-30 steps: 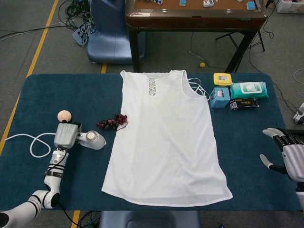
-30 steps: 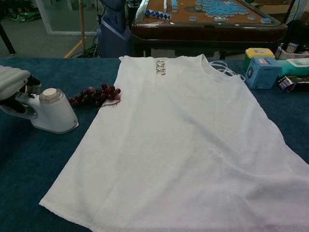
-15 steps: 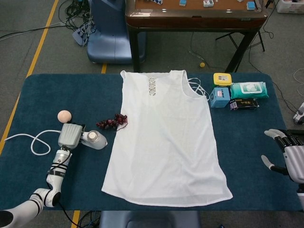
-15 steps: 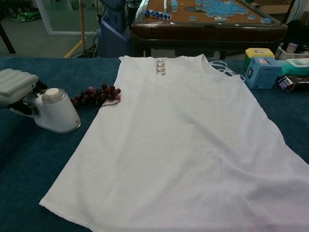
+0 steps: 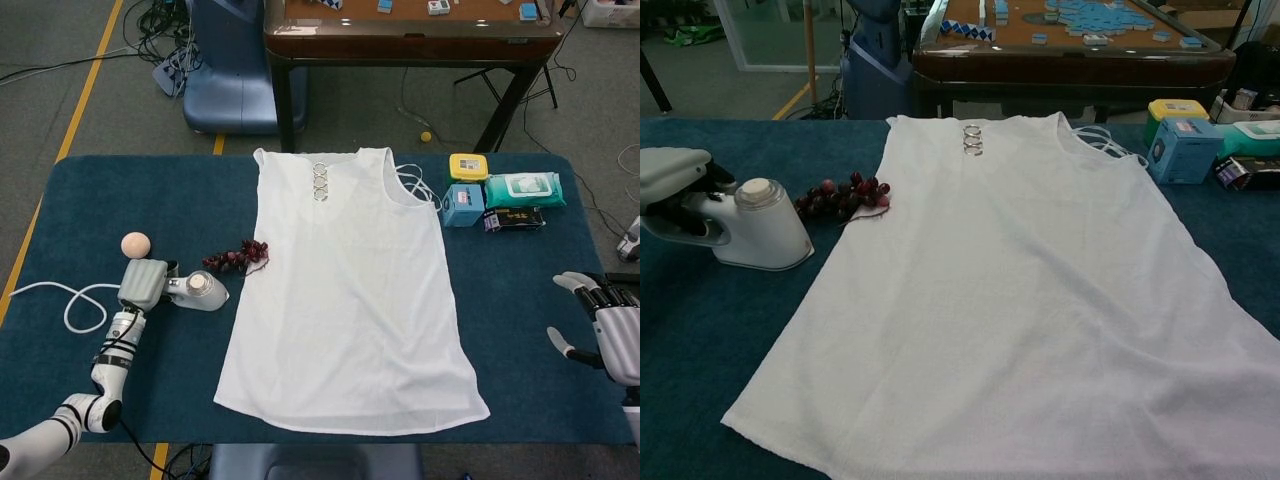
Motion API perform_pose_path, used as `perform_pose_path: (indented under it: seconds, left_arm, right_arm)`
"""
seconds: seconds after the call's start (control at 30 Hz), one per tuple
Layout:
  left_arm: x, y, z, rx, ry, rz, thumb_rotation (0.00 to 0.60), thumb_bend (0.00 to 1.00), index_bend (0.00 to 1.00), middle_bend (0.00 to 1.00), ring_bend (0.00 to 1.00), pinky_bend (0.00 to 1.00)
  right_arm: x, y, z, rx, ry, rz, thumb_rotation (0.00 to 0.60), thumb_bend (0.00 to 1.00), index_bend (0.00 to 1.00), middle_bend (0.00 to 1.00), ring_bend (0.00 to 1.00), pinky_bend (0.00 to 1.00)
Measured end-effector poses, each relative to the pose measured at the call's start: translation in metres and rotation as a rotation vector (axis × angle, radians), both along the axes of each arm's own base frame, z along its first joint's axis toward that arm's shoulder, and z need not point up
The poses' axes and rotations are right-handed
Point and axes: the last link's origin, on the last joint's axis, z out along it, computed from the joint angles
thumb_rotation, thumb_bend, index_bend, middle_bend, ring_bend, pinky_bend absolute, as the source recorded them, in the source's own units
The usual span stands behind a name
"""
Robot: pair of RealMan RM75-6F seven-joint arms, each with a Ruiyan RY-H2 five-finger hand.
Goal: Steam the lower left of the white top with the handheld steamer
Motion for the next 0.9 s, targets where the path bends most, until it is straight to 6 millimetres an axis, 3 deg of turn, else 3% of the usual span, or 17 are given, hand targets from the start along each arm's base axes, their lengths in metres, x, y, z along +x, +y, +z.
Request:
perform_pose_path:
  seconds: [0.9]
  left_arm:
    - [0.022,0.0,0.027,-0.005,-0.292,0.086,0.6,0.3,0.64,0.81,0.7,0.69]
  right_arm:
    - [0.01,-0.003,-0.016,0.094,0.008,0.025,0.6,0.29,0.22,0.22,0.15,0.22]
